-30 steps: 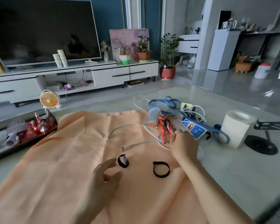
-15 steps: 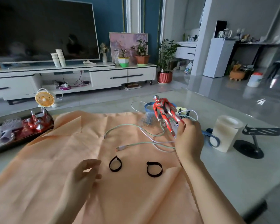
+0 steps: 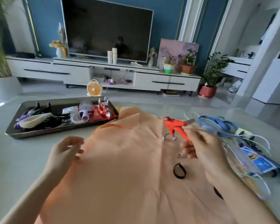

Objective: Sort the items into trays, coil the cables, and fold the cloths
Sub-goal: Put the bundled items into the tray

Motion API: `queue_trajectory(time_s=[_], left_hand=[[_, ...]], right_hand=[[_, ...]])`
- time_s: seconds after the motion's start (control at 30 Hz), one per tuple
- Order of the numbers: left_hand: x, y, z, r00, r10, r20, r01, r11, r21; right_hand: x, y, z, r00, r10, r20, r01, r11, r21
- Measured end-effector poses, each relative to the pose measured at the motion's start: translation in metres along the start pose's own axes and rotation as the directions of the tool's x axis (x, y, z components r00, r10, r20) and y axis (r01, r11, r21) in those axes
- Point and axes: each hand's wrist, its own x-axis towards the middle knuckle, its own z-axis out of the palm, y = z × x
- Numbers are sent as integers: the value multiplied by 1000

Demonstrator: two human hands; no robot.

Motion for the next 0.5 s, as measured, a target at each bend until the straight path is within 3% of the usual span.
queue_trajectory(time_s=[0.17,0.3,0.5], left_hand=[[14,-7,-22,991,-28,-132,38,997,69],[16,-12,-27,975,-61,-212,65,998,11],[25,-22,-29,966,-76,-248,83,996,19]], right_hand=[[-3,1,95,975,-119,189,120,993,7],[10,6,183,924,-227,309,246,969,-23],[38,-1,310,782,-445,437,552,819,-155]])
